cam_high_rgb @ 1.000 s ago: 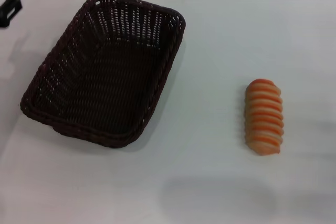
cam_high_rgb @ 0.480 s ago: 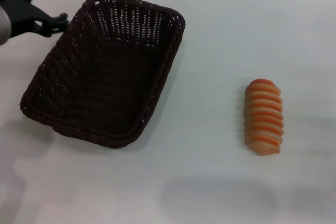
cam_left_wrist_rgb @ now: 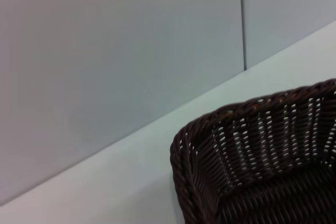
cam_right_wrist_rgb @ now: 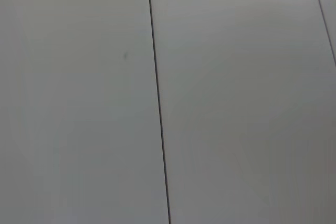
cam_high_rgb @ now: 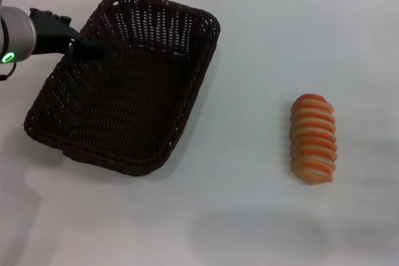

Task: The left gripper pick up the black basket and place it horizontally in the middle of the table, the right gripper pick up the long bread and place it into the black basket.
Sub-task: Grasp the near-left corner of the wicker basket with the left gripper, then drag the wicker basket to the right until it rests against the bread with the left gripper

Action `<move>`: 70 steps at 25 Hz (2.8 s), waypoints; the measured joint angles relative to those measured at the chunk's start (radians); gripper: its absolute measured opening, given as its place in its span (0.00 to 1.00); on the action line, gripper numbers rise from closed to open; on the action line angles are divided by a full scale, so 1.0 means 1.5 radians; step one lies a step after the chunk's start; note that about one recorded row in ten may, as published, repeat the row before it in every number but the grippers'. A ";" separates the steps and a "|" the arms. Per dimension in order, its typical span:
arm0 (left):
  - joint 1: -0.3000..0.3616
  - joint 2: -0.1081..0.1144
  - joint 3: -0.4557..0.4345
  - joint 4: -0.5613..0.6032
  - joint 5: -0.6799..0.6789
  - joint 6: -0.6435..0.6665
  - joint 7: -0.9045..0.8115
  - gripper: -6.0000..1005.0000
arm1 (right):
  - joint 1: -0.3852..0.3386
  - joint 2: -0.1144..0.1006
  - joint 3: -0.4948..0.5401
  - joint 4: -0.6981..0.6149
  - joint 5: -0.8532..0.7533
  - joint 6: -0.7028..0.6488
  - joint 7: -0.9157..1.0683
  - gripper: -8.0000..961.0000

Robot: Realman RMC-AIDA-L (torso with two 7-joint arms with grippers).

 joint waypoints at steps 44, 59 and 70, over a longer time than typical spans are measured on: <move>-0.156 0.000 -0.121 0.193 -0.132 -0.087 0.290 0.28 | 0.003 -0.001 0.000 0.000 -0.004 0.001 0.000 0.77; -0.359 0.003 -0.265 0.364 -0.196 -0.245 0.476 0.08 | -0.016 0.001 -0.021 0.009 -0.005 -0.013 0.000 0.77; -0.270 -0.001 -0.250 0.242 -0.239 -0.230 0.465 0.04 | -0.022 0.001 -0.023 0.014 -0.004 -0.020 0.000 0.77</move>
